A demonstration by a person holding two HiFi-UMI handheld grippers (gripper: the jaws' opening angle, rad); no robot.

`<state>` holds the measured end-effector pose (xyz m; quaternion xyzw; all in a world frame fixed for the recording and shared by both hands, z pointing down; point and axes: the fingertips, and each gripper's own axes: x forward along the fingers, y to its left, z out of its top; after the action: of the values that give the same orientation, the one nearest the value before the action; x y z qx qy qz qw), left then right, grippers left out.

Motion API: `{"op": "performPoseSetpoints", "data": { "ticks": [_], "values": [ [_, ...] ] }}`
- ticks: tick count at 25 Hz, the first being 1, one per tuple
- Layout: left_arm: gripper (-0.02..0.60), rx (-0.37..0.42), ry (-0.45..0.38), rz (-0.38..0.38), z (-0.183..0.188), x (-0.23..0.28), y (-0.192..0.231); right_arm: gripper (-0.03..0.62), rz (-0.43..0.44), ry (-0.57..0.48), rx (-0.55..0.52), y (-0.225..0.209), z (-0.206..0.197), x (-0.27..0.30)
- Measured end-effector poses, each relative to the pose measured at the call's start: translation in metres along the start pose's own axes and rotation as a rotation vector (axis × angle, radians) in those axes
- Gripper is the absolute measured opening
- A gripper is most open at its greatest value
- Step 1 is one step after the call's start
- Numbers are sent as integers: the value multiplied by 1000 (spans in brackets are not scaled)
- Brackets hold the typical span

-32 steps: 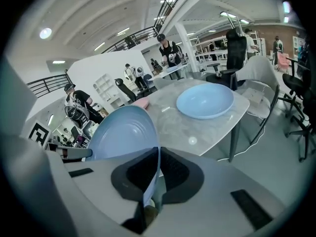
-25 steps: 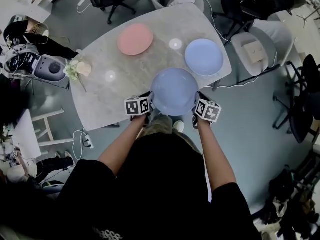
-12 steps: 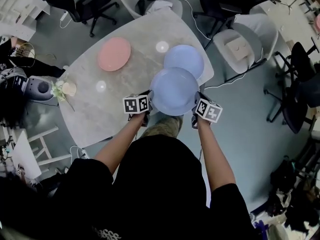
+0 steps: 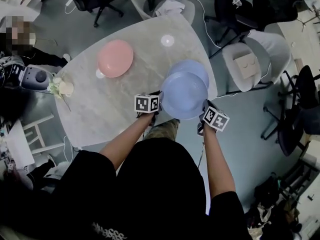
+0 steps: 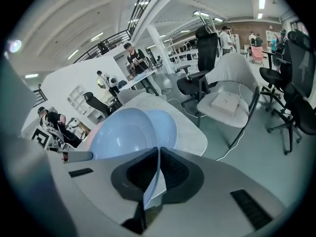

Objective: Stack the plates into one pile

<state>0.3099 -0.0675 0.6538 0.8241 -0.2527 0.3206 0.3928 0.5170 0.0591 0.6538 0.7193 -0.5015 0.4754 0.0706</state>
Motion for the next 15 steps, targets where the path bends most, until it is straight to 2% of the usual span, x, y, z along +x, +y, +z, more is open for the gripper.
{"op": "performPoseSetpoints", "data": {
  "ticks": [3, 8, 15],
  "values": [
    [40, -46, 9, -6, 13, 17, 9, 23, -7, 40, -15, -2, 13, 23],
    [38, -103, 26, 42, 17, 39, 22, 23, -11, 105, -39, -13, 22, 53],
    [41, -110, 48, 22, 28, 70, 27, 23, -24, 160, -31, -25, 35, 82]
  ]
}}
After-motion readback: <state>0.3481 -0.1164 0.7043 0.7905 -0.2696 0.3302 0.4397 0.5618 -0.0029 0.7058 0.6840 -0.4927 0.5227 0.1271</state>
